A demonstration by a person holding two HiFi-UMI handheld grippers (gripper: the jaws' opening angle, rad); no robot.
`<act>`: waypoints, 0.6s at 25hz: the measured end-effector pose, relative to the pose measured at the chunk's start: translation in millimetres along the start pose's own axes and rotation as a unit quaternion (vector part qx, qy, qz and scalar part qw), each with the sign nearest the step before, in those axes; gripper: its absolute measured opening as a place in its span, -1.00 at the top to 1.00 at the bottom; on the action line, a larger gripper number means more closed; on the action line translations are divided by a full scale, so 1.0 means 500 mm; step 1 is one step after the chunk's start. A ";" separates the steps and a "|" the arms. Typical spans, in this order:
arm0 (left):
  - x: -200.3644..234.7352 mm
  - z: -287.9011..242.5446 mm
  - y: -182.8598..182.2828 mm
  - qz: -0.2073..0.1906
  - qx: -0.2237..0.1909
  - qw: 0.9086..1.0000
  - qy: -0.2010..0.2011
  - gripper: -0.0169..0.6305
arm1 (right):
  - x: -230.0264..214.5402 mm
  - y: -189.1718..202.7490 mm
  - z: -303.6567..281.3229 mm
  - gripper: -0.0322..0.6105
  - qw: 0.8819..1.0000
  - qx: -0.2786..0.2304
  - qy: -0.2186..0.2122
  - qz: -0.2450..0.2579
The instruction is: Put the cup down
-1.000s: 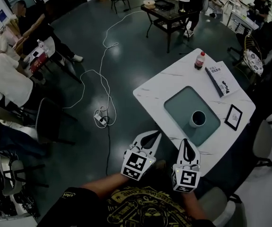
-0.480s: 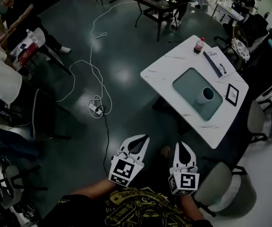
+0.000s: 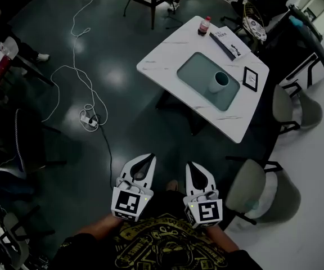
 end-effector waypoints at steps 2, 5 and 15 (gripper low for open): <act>-0.008 -0.011 0.004 0.001 0.004 1.000 0.004 0.92 | -0.005 0.003 0.005 0.89 1.000 0.001 -0.001 -0.002; -0.024 -0.030 0.011 0.000 0.012 1.000 0.020 0.92 | -0.019 0.006 0.007 0.89 1.000 0.002 0.003 -0.007; -0.044 -0.048 0.003 -0.008 0.012 0.998 0.054 0.92 | -0.034 -0.011 0.028 0.89 0.999 -0.016 0.031 0.004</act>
Point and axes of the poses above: the fingertips, and each gripper's own axes: z backward along the fingers, x to its left, y out of its underside, the point moved 9 cm from there along z, backward along the fingers, and after that the axes turned 11 degrees about -x, right-handed, at the moved point
